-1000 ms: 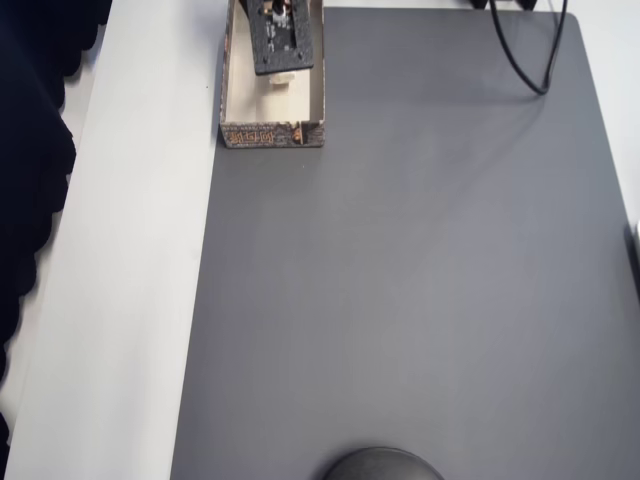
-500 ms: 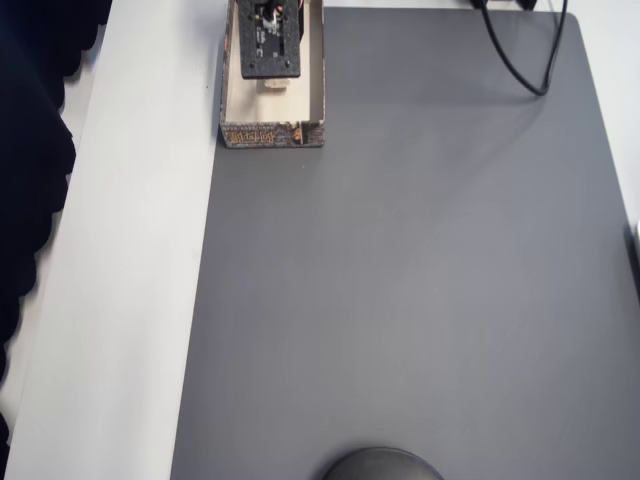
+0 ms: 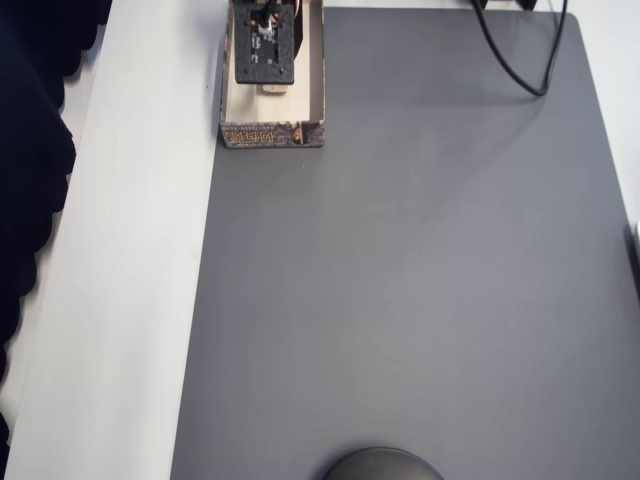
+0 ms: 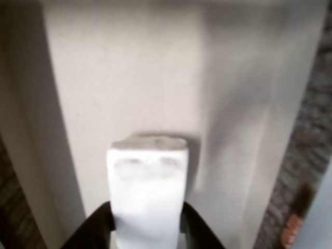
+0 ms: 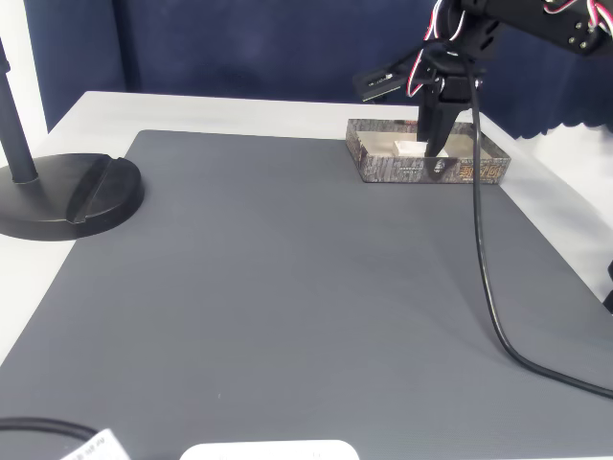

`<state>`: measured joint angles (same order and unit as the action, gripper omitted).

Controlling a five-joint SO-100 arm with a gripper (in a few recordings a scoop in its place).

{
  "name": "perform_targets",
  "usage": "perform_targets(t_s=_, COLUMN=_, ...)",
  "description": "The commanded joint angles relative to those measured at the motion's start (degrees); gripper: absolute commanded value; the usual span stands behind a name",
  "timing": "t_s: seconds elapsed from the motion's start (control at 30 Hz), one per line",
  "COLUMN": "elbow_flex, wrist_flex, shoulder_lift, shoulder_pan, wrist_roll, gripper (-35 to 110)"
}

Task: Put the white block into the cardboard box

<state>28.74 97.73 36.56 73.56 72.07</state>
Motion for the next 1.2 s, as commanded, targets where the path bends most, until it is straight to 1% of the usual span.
perform_targets(t_s=0.0, elbow_flex=-4.2, wrist_flex=-0.6, shoulder_lift=1.1, shoulder_pan=0.0, wrist_roll=-0.8, gripper=21)
perform_targets(t_s=0.17, elbow_flex=-4.4, wrist_flex=-1.7, shoulder_lift=1.1, shoulder_pan=0.0, wrist_roll=-1.8, gripper=26)
perform_targets(t_s=0.37, elbow_flex=-5.3, wrist_flex=-1.8, shoulder_lift=2.0, shoulder_pan=-0.1, wrist_roll=-1.9, gripper=28)
perform_targets(t_s=0.53, elbow_flex=-6.2, wrist_flex=-1.8, shoulder_lift=6.6, shoulder_pan=-0.1, wrist_roll=-1.6, gripper=30)
perform_targets(t_s=0.63, elbow_flex=-3.7, wrist_flex=-1.8, shoulder_lift=10.6, shoulder_pan=0.4, wrist_roll=-1.8, gripper=30)
perform_targets(t_s=0.77, elbow_flex=4.3, wrist_flex=-1.8, shoulder_lift=18.0, shoulder_pan=0.8, wrist_roll=-3.7, gripper=26)
perform_targets(t_s=0.87, elbow_flex=14.2, wrist_flex=-1.6, shoulder_lift=26.5, shoulder_pan=0.4, wrist_roll=-8.3, gripper=23)
perform_targets(t_s=1.0, elbow_flex=25.6, wrist_flex=-1.3, shoulder_lift=36.2, shoulder_pan=-2.4, wrist_roll=-12.7, gripper=18)
perform_targets(t_s=1.17, elbow_flex=42.3, wrist_flex=-1.8, shoulder_lift=47.5, shoulder_pan=-7.3, wrist_roll=-21.3, gripper=7)
